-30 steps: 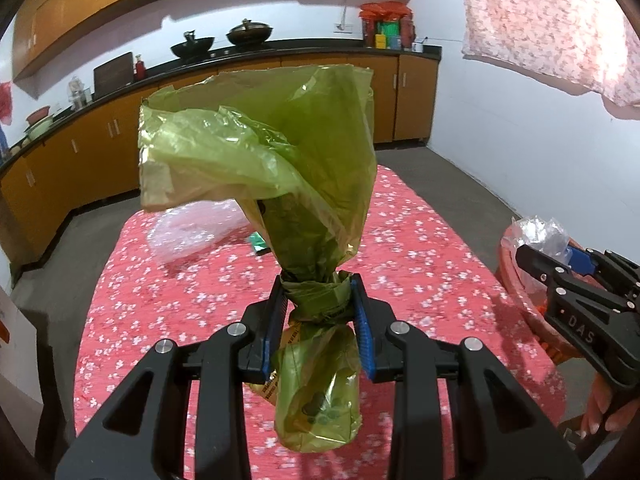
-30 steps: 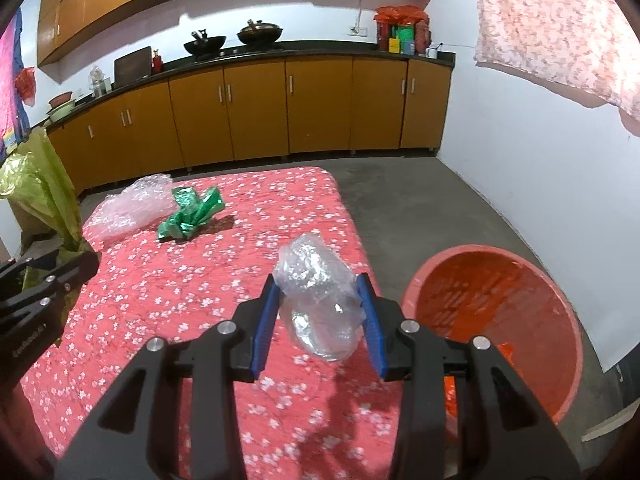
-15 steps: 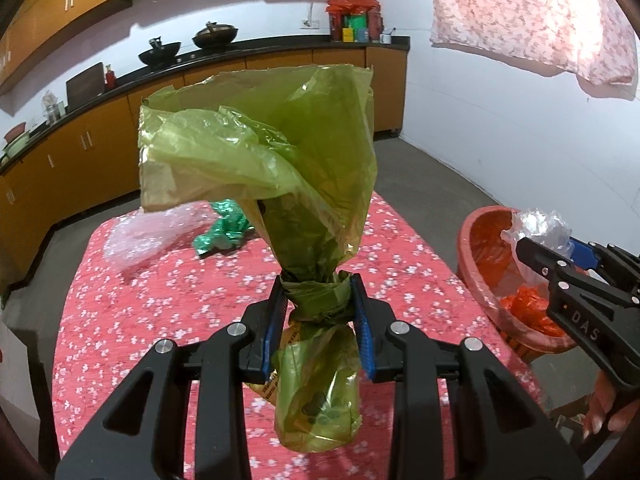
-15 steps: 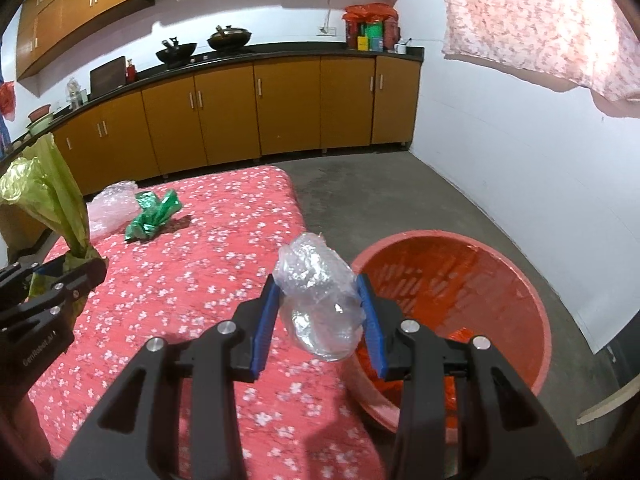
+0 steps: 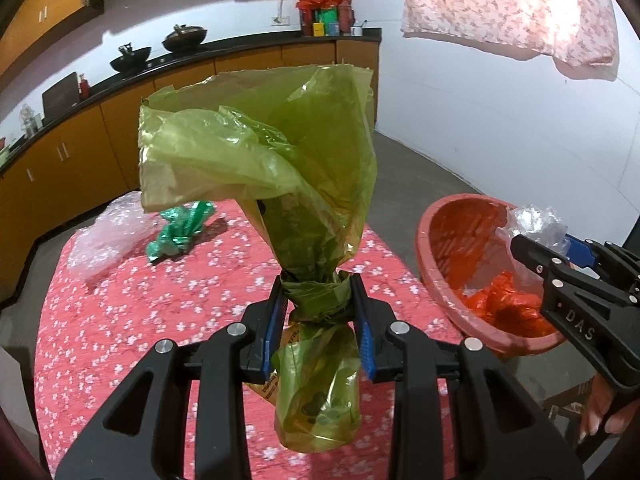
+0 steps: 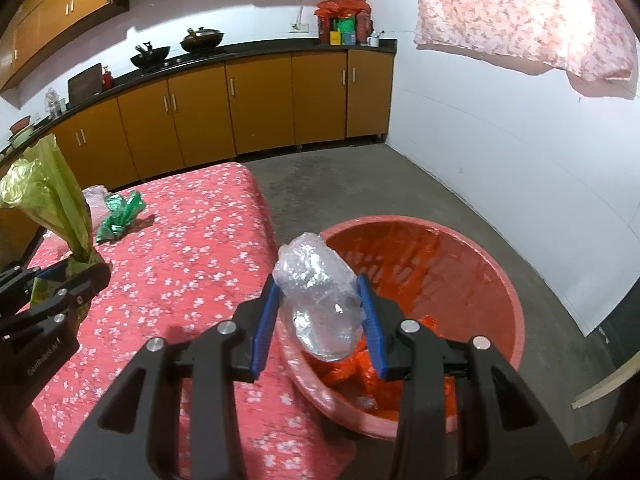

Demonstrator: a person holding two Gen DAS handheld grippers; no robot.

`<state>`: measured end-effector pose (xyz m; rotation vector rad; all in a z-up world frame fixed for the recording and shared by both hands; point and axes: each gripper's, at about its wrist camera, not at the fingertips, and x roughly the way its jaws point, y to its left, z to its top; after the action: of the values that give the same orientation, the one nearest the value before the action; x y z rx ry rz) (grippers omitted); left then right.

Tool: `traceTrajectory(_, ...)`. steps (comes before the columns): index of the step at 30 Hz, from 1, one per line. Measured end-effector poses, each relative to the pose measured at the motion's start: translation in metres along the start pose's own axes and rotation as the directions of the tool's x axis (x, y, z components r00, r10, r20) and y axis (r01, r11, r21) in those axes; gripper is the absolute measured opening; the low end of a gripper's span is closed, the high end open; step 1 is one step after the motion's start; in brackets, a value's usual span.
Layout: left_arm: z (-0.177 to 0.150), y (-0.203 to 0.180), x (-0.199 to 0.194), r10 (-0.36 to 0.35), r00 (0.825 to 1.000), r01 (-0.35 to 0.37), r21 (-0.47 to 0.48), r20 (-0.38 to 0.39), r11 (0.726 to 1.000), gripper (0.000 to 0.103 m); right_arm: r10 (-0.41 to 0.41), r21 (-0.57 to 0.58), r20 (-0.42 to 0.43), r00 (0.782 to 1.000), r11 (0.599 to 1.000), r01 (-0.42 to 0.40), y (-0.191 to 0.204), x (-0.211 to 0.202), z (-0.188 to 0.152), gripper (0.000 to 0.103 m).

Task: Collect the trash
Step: 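Carry the clear bag in the right tool while the left tool carries the yellow-green bag to the basket, then open both tools over the orange basket to drop the bags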

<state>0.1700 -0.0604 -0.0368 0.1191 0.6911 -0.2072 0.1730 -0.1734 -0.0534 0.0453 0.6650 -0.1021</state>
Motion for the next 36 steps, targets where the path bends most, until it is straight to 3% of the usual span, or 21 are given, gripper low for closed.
traceTrajectory(14,0.009,-0.06,0.022,-0.111,0.994,0.112,0.069,-0.017,0.991,0.032,-0.095,0.115,-0.009,0.995,0.989,0.096,-0.072,0.005,-0.01,0.039)
traceTrajectory(23,0.015,-0.106,0.049,-0.234,0.971,0.239,0.118,-0.049,0.964,0.032,-0.126,0.192,-0.004,0.992,0.973,0.125,-0.116,0.012,-0.009,0.039)
traceTrajectory(36,0.018,-0.151,0.094,-0.311,0.942,0.331,0.182,-0.126,0.926,0.032,-0.117,0.238,0.004,0.993,0.965,0.113,-0.147,0.03,-0.006,0.039)
